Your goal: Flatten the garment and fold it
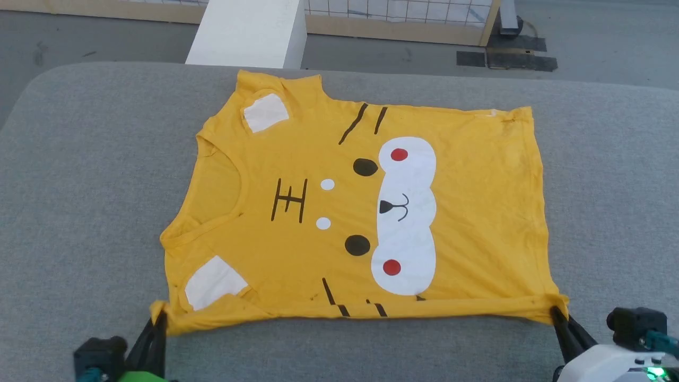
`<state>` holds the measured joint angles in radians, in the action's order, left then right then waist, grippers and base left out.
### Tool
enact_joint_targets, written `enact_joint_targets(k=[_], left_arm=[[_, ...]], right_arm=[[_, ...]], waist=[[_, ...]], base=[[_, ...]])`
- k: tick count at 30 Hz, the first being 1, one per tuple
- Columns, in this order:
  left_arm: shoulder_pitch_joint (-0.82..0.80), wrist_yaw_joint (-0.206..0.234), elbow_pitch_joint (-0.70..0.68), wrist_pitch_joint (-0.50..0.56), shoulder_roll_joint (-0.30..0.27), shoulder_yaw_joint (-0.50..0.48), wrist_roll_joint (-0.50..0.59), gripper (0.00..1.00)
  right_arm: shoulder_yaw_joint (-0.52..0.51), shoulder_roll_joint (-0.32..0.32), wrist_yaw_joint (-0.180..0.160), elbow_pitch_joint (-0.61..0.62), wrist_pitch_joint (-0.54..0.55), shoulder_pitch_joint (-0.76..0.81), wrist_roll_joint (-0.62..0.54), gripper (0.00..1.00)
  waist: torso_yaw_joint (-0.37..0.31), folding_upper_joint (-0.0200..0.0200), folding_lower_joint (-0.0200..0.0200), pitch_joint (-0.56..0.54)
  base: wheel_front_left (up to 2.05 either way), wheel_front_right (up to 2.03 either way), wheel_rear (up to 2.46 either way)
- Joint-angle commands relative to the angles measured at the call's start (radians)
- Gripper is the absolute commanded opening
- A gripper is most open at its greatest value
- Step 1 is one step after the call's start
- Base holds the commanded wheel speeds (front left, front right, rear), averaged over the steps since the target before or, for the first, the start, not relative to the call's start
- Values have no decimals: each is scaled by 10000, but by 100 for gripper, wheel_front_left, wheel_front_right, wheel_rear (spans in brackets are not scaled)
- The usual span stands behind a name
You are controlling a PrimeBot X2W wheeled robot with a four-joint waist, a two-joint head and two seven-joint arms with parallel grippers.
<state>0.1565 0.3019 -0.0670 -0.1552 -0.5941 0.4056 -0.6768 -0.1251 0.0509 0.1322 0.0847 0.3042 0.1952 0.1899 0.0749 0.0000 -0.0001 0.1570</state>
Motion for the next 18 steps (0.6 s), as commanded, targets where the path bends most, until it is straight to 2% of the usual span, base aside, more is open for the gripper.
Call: enact_joint_targets(k=[1,4,8,13,18], left_arm=[[-366,115,134,-399,152,67,416,0],[-963,249,332,-878,485,138,1218,0],[-1851,104,433,-1027,609,5,1911,0],[-3077,-457,761,-1052,473,-99,2284,0],[-4588,-1224,1473,-867,247,-12,2376,0]], right_arm=[[77,-2,-15,-168,-608,34,17,0],[290,-4,-15,-551,-1882,-234,148,0],[528,-5,-15,-673,-2694,-740,-91,0],[682,-5,-15,-713,-2587,-1493,-479,0],[733,-6,-15,-892,-2135,-2458,-726,0]], waist=[[-27,0,1,-2],[-71,0,1,7],[-132,0,1,86],[-263,0,1,332],[-414,0,1,807]], base=[[0,0,0],[0,0,0],[0,0,0],[0,0,0],[0,0,0]])
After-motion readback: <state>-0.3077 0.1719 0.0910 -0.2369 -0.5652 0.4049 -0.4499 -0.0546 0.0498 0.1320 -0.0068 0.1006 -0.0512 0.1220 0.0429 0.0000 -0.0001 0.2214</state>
